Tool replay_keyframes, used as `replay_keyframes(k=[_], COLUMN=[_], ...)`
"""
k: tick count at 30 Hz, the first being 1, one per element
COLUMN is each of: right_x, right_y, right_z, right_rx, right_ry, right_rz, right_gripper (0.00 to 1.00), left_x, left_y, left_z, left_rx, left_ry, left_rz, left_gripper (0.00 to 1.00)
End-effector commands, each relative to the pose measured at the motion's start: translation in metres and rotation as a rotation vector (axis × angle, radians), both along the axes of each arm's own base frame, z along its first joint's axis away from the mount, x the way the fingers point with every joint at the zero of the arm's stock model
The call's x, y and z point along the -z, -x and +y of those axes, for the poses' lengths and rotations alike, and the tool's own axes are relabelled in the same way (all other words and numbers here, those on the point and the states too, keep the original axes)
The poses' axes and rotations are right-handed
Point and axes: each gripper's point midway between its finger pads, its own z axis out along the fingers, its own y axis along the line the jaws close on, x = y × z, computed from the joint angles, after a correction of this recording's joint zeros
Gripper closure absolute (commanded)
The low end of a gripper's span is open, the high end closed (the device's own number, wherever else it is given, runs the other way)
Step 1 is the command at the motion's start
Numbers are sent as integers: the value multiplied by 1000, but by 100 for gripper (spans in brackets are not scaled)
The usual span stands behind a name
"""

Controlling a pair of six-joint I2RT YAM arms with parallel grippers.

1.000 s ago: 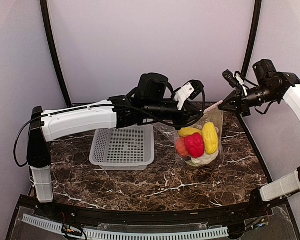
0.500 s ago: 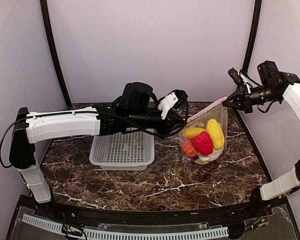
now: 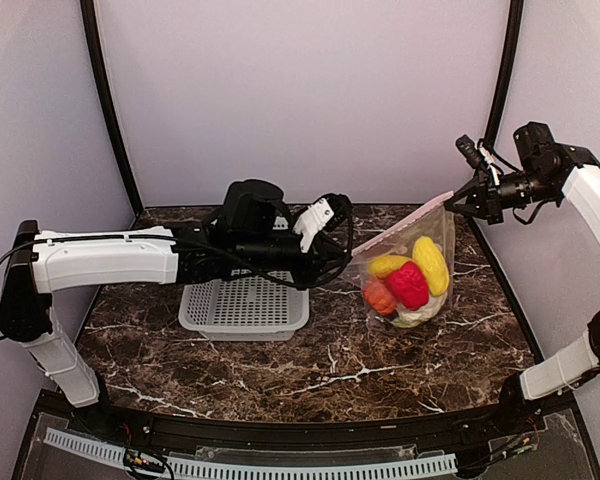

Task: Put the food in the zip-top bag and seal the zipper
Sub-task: Zip the zipper of the food storage bag.

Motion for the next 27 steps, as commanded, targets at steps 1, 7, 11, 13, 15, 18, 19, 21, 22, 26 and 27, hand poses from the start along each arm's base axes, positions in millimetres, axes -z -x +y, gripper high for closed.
replay_keyframes(k=[1,7,11,13,15,18,19,21,22,26,27], right_x=[-7,-7,-6,-5,-6,-7,-7,-8,-8,-8,-7], right_y=[-15,-17,-17,-17,-17,-17,-17,-17,-17,-17,-17], right_z=[-5,-5,-5,-5,-5,-5,-5,-5,-5,-4,-4], right_rx=[25,29,29,28,30,29,29,31,30,29,28], right_ry=[-13,-17,-18,-16,-17,-19,-18,-17,-16,-21,-21], right_rz=[-56,-48,-46,-46,-47,-50,-50,-52,-53,-49,-48], right_gripper=[100,100,100,100,100,100,100,100,100,100,100], left_x=[5,12,16,16,16,17,17,18,18,19,21], left_y=[0,3,5,4,4,5,4,5,5,6,7], left_z=[21,28,32,33,33,34,34,34,35,39,40], left_rx=[-38,-48,-54,-57,-61,-62,-63,-64,-64,-70,-73], left_ry=[-13,-18,-17,-17,-18,-17,-17,-18,-18,-13,-17], left_rz=[20,32,37,36,35,34,34,34,35,35,37], left_gripper=[98,97,98,98,98,98,98,98,98,98,98])
